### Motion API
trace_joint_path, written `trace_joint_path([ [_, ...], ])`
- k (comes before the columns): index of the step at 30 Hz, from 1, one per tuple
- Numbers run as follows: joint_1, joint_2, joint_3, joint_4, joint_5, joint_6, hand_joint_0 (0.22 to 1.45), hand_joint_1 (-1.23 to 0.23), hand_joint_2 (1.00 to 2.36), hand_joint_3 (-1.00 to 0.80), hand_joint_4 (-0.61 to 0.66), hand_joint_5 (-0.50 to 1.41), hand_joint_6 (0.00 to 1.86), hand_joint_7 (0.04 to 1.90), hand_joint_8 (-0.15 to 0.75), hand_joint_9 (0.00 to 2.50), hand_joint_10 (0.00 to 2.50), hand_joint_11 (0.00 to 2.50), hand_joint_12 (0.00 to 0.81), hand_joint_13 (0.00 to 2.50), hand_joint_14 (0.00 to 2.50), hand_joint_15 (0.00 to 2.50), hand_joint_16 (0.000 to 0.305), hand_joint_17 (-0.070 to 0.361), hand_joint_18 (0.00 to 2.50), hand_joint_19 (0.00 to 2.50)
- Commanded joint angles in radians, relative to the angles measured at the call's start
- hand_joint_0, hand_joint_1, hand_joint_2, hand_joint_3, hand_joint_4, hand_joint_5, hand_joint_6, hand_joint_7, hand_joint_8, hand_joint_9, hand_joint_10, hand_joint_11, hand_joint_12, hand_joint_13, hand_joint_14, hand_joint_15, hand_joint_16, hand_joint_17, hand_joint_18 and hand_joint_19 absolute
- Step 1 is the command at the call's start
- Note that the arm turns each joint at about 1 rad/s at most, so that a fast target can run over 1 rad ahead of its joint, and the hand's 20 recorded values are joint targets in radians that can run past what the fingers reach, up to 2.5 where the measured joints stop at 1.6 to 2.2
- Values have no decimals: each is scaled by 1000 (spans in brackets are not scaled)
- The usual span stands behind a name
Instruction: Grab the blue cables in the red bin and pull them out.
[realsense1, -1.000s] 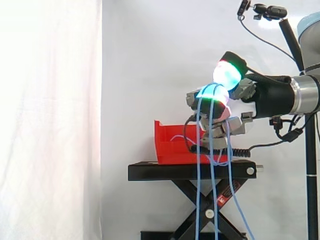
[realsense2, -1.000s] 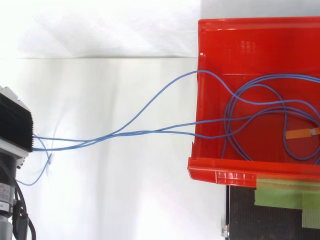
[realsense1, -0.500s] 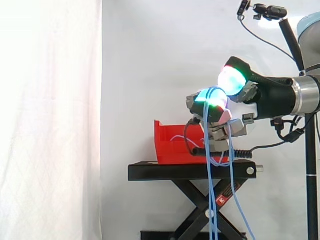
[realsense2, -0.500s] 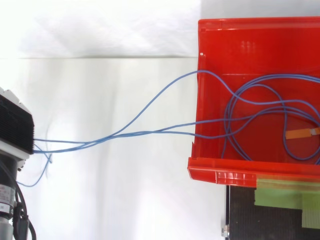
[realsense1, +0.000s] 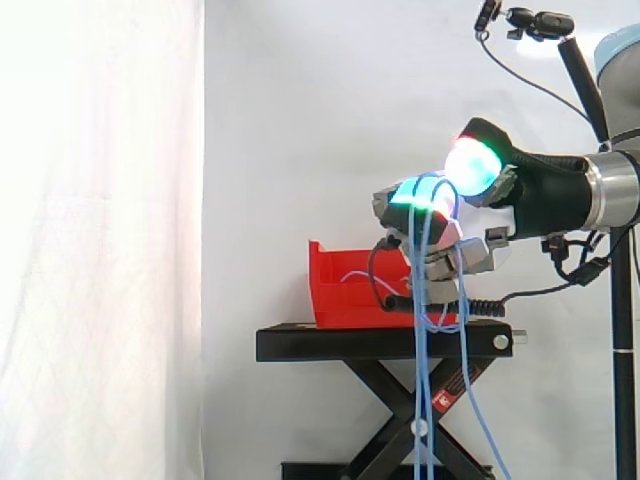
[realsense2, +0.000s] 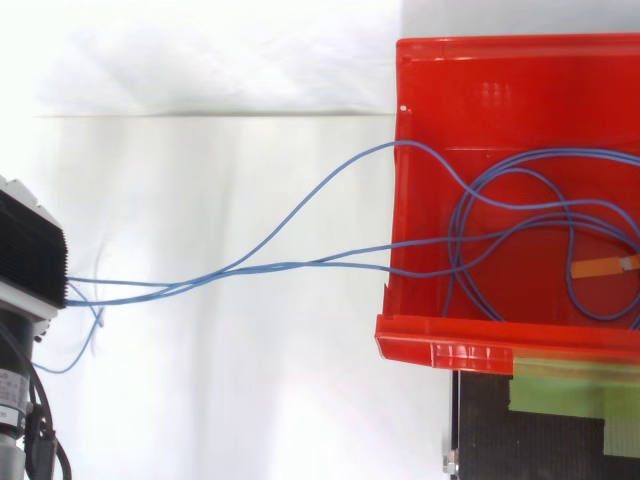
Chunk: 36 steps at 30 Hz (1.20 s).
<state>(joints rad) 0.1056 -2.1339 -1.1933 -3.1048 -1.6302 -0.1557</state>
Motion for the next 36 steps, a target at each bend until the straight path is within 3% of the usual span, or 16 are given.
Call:
trace_joint_path([
  [1,0,0,0,0,0,0,763,-1004,1000,-1000,82,712,377,689,232,1106,25,1250,317,1293,9,1622,51,116,886,1041],
  [19,0,0,0,0,1,0,712,-1013,1000,-1000,105,634,487,600,239,1047,23,1214,336,1274,8,1607,54,122,878,1028],
  [26,0,0,0,0,1,0,668,-828,1000,-1000,89,794,299,707,254,1105,23,1219,352,1303,5,1597,57,128,904,996],
  [36,0,-1,0,0,0,0,652,-781,1000,-1000,79,897,170,793,264,1162,24,1215,359,1322,6,1581,57,129,916,982],
])
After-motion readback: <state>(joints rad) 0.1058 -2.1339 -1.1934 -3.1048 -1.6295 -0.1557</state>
